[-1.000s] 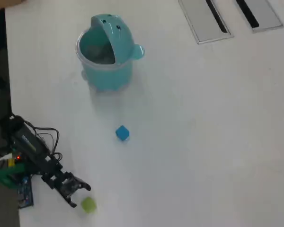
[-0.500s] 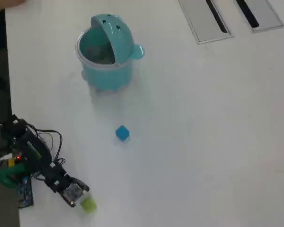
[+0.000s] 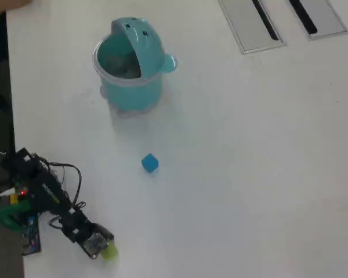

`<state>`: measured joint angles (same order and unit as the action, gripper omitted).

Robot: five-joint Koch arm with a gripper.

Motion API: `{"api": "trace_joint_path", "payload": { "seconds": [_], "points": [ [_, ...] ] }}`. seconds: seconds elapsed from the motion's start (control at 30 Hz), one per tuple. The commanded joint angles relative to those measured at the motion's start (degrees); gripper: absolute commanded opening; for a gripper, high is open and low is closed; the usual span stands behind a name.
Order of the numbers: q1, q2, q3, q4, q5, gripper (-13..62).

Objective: Grasp RGB lego blocks and put them in the bin one by one.

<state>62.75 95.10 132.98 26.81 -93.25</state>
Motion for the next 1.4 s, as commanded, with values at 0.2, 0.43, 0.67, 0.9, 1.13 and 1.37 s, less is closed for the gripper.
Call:
{"api": "trace_joint_path", "payload": {
  "seconds": [0.2, 0.43, 0.67, 0.9, 1.13, 1.37],
  "points": [
    [-2.2, -5.4, -4.3, -11.8, -0.1, 27.8],
    [-3.4, -7.5, -4.9, -14.9, 0.1, 18.6],
    [-5.8, -2.2, -5.3, -15.5, 0.4, 18.6],
    [-10.9, 7.1, -5.4, -15.5, 4.7, 16.4],
    [-16.3, 15.8, -5.8, -15.5, 6.9, 16.6],
    [-23.0, 22.4, -8.0, -15.5, 9.4, 16.6]
  ]
}}
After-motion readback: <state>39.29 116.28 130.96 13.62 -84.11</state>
